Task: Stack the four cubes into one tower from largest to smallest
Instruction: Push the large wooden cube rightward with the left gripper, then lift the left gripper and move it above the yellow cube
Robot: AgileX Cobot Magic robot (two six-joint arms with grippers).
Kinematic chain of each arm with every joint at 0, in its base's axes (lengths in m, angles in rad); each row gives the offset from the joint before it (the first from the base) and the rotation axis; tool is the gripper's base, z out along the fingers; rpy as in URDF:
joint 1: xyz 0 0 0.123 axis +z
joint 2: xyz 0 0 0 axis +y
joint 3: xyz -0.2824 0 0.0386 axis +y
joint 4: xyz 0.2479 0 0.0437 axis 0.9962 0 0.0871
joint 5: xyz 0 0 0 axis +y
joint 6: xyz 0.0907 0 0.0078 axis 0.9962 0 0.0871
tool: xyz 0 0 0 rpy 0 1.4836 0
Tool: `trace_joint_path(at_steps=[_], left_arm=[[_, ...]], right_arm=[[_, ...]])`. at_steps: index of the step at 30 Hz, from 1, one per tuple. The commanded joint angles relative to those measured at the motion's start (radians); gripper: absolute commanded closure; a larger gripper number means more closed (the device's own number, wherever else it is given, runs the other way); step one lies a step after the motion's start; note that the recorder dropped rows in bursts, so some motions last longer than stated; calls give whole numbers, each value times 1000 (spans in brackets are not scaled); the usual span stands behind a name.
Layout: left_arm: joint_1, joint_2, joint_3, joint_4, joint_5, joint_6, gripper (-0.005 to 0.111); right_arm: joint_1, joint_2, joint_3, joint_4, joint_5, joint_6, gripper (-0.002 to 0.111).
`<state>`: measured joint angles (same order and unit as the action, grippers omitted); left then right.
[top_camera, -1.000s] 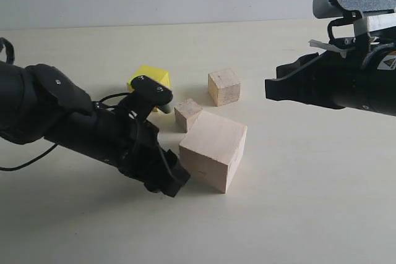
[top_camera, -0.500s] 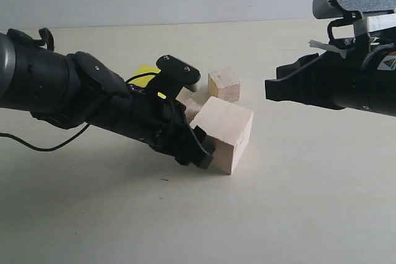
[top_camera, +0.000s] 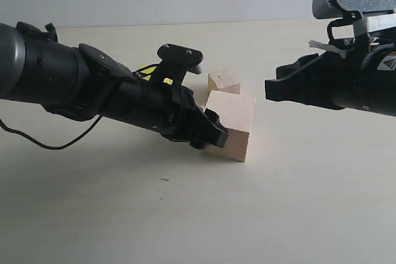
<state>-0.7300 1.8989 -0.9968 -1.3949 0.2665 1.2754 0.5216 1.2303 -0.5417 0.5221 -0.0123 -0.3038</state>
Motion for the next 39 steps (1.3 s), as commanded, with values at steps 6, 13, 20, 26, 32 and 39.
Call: trace_joint_path(at_steps=[6,13,20,26,32,39], left_arm=[[-38,57,-46,-46,-9,5,50],[-38,59,-72,-59,-9,5,50],[-38,59,-72,-79,-7,3,50],[-36,45,-72,-90,-15,3,50],[-36,-23,-72,-59,-13,3,50],[81,-254,-25,40,-63,-24,51]], right_arm=[[2,2,-4,-7,3,-11,90],[2,2,-4,-7,18,-11,90],[2,2,-4,-7,18,-11,90],[2,2,-4,-7,36,-11,90],[2,2,-4,-7,111,-11,90],[2,2,-4,-7,154,-11,90]])
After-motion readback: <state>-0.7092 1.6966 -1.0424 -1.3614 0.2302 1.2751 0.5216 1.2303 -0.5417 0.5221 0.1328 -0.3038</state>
